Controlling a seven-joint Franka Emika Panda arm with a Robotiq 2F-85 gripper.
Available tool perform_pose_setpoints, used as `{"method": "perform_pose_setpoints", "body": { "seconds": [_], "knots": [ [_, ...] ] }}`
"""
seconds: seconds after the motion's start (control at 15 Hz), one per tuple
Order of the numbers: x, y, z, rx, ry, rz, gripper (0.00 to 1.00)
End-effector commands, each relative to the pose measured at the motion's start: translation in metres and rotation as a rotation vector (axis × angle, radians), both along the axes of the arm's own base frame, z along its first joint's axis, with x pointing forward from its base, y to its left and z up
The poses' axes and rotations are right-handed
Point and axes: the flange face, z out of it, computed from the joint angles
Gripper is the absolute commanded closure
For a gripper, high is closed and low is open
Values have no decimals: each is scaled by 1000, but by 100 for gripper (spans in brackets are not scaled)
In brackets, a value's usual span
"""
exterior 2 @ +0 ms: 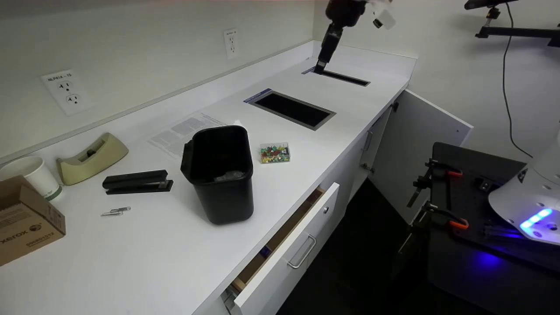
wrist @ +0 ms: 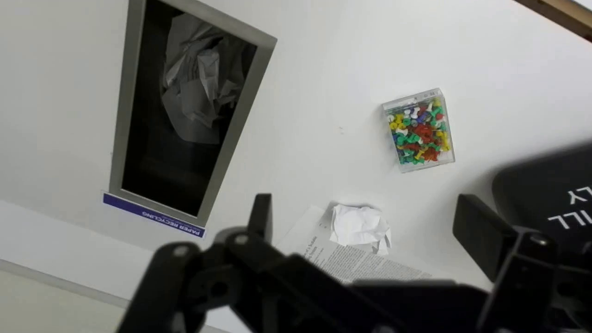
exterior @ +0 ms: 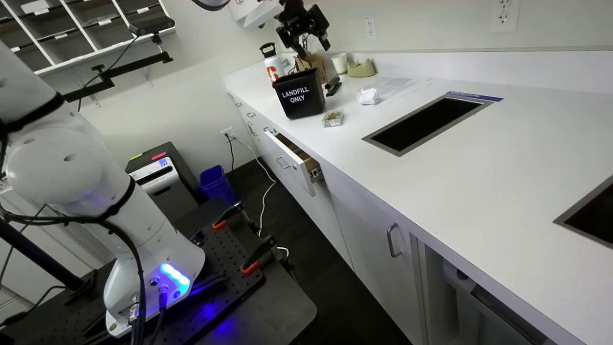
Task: Put the white object in the black bin
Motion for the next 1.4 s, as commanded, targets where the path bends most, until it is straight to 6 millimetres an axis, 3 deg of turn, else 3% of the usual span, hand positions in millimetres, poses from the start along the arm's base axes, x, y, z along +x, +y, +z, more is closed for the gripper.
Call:
{"method": "perform_pose_setpoints", "body": {
  "seconds": [0.0, 0.2, 0.4, 0.93, 1.33],
  "knots": [
    [14, -1, -10, 2, 17, 7, 0],
    [39, -2, -29, 4, 41, 13, 0],
    [42, -2, -25, 5, 33, 13, 0],
    [143, 9, -62, 43, -6, 40, 0],
    [201, 23, -115, 50, 24, 86, 0]
  ]
}}
